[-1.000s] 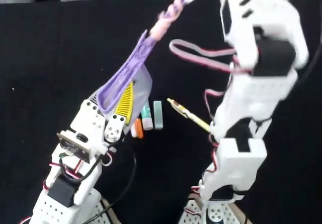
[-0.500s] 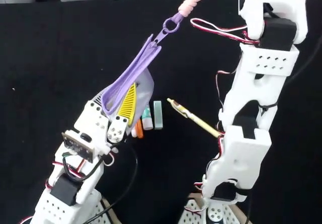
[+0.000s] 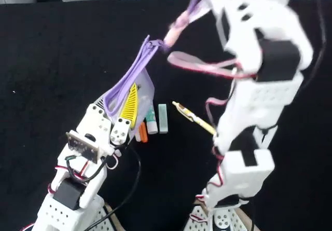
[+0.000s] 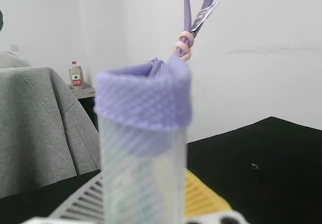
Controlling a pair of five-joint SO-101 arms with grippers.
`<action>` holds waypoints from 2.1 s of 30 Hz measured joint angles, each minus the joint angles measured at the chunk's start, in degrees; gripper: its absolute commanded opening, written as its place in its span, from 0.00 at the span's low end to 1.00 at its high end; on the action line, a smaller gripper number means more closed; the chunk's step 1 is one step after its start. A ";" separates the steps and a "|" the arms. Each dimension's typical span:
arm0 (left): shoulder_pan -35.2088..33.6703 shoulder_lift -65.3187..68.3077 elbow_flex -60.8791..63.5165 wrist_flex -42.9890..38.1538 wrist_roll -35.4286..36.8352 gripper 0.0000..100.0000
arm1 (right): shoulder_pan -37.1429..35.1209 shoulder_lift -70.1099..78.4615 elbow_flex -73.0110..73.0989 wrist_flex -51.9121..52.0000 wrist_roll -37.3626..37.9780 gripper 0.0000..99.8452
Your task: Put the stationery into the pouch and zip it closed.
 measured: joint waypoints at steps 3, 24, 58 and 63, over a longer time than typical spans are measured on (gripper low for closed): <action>0.09 0.00 0.88 0.00 0.00 0.03 | -5.89 -2.46 0.09 9.85 5.36 0.27; -12.13 0.00 1.85 0.00 0.00 0.03 | -4.04 -20.13 51.52 15.12 9.41 0.27; 13.27 -0.09 -6.24 0.09 -0.26 0.03 | 6.15 -49.58 69.80 14.59 25.58 0.27; 18.29 -0.09 -7.47 0.09 -0.35 0.03 | 5.80 -58.81 77.36 15.12 26.99 0.27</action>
